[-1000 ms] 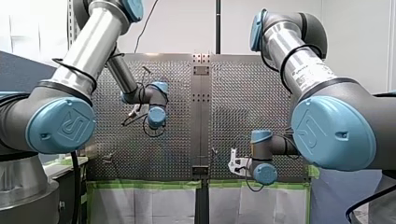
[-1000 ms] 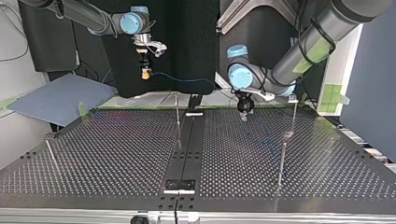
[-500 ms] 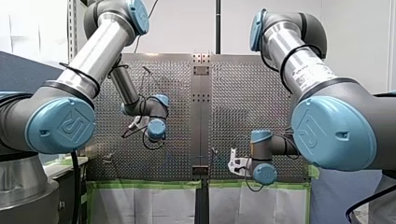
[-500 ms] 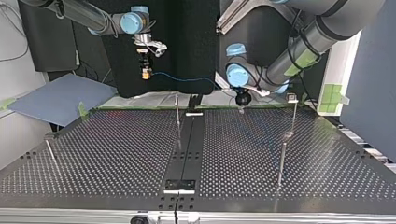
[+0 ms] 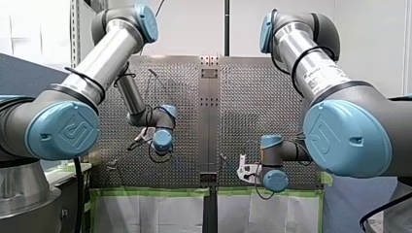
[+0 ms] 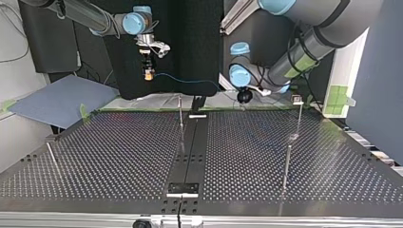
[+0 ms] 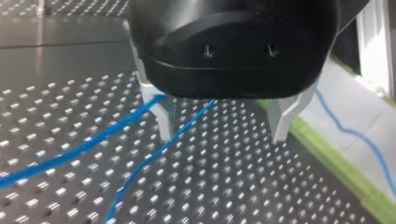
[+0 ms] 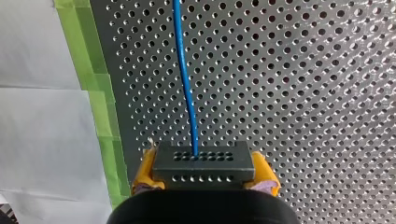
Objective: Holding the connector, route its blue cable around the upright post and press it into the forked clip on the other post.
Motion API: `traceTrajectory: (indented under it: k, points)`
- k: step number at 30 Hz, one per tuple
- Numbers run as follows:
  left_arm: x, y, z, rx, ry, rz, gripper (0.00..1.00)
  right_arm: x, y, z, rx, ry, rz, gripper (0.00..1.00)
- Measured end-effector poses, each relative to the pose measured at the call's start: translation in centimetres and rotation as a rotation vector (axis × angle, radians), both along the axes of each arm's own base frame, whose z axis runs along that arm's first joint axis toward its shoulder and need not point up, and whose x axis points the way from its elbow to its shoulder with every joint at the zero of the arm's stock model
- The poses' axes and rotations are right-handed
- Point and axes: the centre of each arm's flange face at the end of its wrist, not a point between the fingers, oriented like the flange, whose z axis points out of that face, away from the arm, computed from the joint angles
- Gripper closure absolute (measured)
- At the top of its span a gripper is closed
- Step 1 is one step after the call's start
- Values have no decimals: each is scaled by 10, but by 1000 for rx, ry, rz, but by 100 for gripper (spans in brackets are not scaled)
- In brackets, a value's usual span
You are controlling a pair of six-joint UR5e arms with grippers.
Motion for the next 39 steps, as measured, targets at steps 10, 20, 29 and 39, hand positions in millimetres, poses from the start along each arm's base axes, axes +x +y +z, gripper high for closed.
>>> traceTrajectory:
  k: [10,20,29,39]
  points:
    - [-2,-5,-15,-30,14,-12,1,1,1,0,0,1,3,98]
    - [-6,-19,-16,-90,3,-56,1,3,2,0,-1,1,7,98]
    - [-14,-33,-16,-112,4,-79,1,4,3,0,2,1,9,98]
    - [-26,-52,-16,-145,6,-106,1,3,3,0,1,1,9,98]
